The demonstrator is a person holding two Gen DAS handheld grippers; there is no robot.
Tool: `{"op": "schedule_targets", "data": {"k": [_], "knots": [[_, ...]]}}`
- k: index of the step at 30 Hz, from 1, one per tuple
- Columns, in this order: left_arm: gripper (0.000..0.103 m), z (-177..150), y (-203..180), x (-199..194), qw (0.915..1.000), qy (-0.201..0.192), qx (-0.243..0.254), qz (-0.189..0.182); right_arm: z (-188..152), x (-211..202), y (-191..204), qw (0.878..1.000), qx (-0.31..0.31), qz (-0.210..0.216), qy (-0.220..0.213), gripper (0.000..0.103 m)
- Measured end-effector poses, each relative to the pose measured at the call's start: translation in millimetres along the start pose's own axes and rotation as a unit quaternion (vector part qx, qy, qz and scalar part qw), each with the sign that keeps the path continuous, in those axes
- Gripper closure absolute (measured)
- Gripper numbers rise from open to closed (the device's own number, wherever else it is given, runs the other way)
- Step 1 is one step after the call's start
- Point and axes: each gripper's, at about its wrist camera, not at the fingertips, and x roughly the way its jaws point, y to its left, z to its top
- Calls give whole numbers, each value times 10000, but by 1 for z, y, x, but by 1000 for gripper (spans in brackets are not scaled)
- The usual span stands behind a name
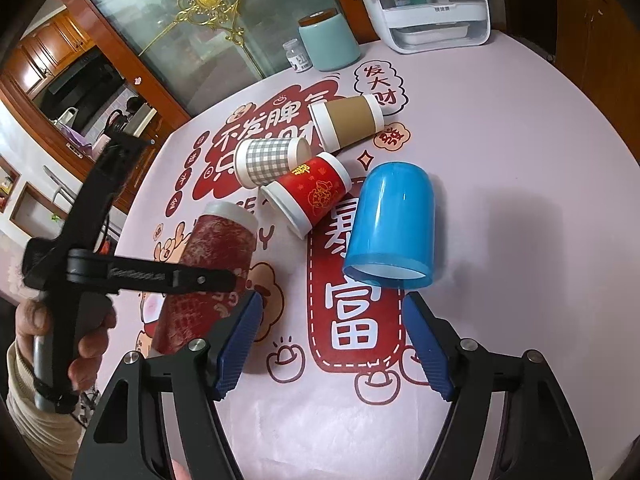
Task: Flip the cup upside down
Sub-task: 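Close the left gripper around the body of the red cup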
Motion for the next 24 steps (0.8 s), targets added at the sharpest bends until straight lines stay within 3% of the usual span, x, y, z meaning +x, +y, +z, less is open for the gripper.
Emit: {"op": "schedule_targets", "data": {"k": [3,10,19,24], "knots": [[32,-19,-4,-12,9998,-99,-67,-133,-6,-7,-2,10000,18,-6,-21,29],[32,-72,-27,1,9982,-146,-384,-442,-33,-16,-17,9998,163,-82,45,29],[32,-98,-40,36,9962,0,-652,-583,-61,-11,-47,9986,411,-215,260,29],[31,-97,-42,57,9935,73,-875,-720,-69,-8,-54,9982,455,-233,321,29]]}}
